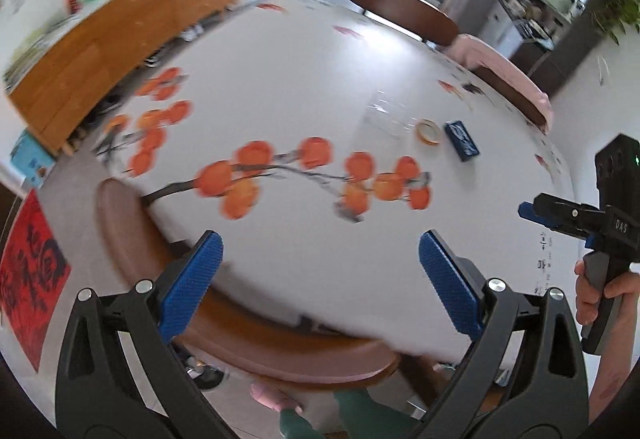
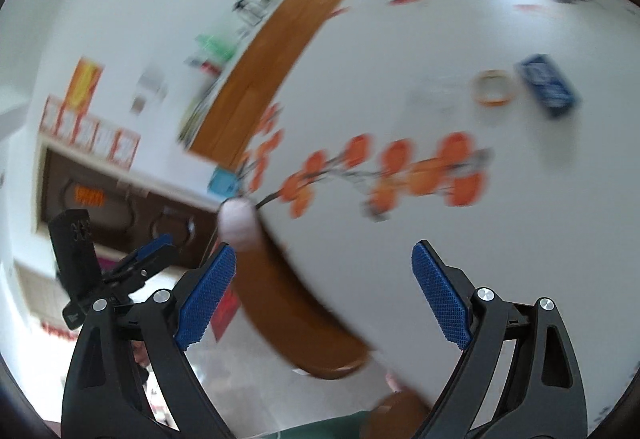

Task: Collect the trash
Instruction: 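Return both tools to the table toward the clear clamshell and blue gum box, then grasp the clear plastic clamshell with left tool while right tool grasps the blue gum box, then carry the clamshell and gum box over the trash bin with both tools, then open both tools to drop the clamshell and gum box into the bin, then move the right tool back over the table toward the orange tape roll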

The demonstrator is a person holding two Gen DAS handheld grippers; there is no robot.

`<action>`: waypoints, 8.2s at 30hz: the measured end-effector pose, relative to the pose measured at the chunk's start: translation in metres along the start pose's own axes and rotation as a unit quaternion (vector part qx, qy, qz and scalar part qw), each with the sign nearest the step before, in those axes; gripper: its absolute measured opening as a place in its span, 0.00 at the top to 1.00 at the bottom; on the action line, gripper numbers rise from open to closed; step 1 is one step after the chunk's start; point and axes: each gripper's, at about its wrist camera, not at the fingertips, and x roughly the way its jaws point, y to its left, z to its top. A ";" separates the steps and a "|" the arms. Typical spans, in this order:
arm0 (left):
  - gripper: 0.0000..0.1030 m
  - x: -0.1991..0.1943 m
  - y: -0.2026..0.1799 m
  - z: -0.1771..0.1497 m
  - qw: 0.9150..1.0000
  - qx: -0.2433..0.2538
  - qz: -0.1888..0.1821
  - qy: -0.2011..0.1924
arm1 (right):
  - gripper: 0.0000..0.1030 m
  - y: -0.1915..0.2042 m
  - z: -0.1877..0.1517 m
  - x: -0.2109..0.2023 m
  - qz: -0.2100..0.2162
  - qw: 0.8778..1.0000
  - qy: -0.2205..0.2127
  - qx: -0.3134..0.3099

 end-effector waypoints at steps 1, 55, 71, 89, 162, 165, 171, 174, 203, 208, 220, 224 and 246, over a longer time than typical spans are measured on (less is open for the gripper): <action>0.07 0.011 -0.013 0.008 1.000 0.008 -0.003 0.004 | 0.13 -0.012 0.002 -0.005 -0.005 1.000 -0.003 0.007; 0.09 0.338 -0.113 0.145 0.984 -0.092 0.090 0.119 | 0.41 -0.179 0.153 0.123 -0.206 0.968 0.033 -0.142; 0.53 0.304 -0.130 0.137 0.993 -0.032 0.040 0.102 | 0.48 -0.190 0.152 0.078 -0.131 0.990 0.019 -0.055; 0.53 0.116 -0.020 0.106 0.995 -0.060 0.076 -0.015 | 0.48 -0.022 0.136 0.077 -0.002 0.990 0.024 -0.141; 0.53 0.314 0.450 -0.517 0.870 -0.415 0.002 0.267 | 0.48 0.083 -0.452 0.719 -0.098 0.859 0.493 -0.097; 0.47 0.324 0.453 -0.520 0.864 -0.426 -0.011 0.268 | 0.46 0.079 -0.452 0.723 -0.114 0.859 0.491 -0.090; 0.25 0.325 0.455 -0.527 0.854 -0.439 0.005 0.278 | 0.36 0.070 -0.446 0.718 -0.121 0.866 0.480 -0.062; 0.23 0.319 0.453 -0.530 0.856 -0.437 0.013 0.275 | 0.35 0.068 -0.440 0.712 -0.119 0.868 0.479 -0.059; 0.23 0.016 0.410 -0.406 0.902 -0.397 0.134 0.102 | 0.31 0.305 -0.317 0.436 0.113 0.917 0.340 -0.177; 0.16 -0.063 0.379 -0.342 0.921 -0.354 0.157 0.044 | 0.26 0.343 -0.262 0.349 0.152 0.925 0.272 -0.216; 0.07 -0.113 0.236 -0.161 0.969 -0.219 0.093 -0.073 | 0.15 0.267 -0.096 0.161 0.104 0.974 0.069 -0.187; 0.07 -0.084 0.176 -0.105 0.983 -0.161 0.060 -0.069 | 0.15 0.204 -0.041 0.123 0.032 0.987 0.020 -0.156; 0.07 0.149 -0.006 0.066 0.991 -0.118 -0.023 0.066 | 0.32 -0.133 0.150 0.103 -0.166 0.982 0.019 0.087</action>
